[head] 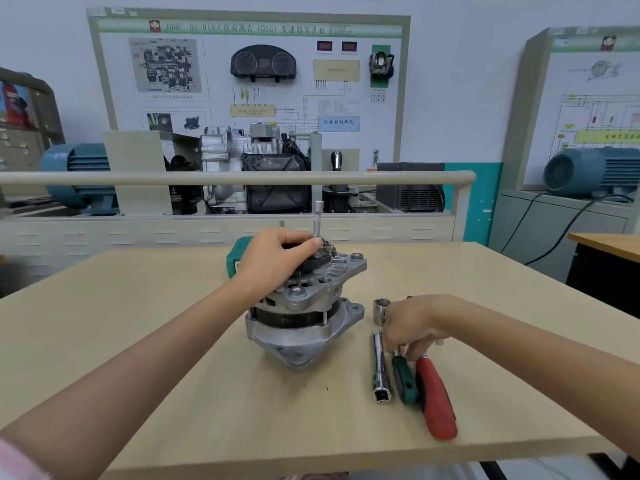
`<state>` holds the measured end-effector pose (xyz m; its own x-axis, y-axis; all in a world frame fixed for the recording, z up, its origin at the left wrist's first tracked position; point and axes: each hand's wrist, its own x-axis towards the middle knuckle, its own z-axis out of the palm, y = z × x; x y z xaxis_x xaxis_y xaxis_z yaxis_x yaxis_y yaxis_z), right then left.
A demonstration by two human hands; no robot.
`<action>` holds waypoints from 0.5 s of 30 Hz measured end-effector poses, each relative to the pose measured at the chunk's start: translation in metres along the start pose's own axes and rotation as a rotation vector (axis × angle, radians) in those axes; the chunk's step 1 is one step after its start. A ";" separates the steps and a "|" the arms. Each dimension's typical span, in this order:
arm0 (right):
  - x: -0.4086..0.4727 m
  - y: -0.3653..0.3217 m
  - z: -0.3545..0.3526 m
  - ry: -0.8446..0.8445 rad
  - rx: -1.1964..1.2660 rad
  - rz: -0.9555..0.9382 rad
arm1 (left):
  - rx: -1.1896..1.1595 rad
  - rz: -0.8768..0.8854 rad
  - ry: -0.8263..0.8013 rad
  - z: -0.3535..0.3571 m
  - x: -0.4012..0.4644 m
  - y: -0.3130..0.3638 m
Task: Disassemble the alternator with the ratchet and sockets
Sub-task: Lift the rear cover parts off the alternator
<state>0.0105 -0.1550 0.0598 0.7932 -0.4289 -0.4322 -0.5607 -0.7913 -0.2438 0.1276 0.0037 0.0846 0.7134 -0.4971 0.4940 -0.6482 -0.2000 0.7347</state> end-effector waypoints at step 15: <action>-0.003 -0.075 -0.037 0.825 0.753 -0.634 | -0.073 -0.052 -0.032 -0.002 0.005 0.003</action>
<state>0.0594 -0.1103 0.1114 0.7293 -0.4250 0.5363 0.1863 -0.6308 -0.7532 0.1292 0.0023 0.0903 0.7362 -0.5142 0.4399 -0.5882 -0.1647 0.7918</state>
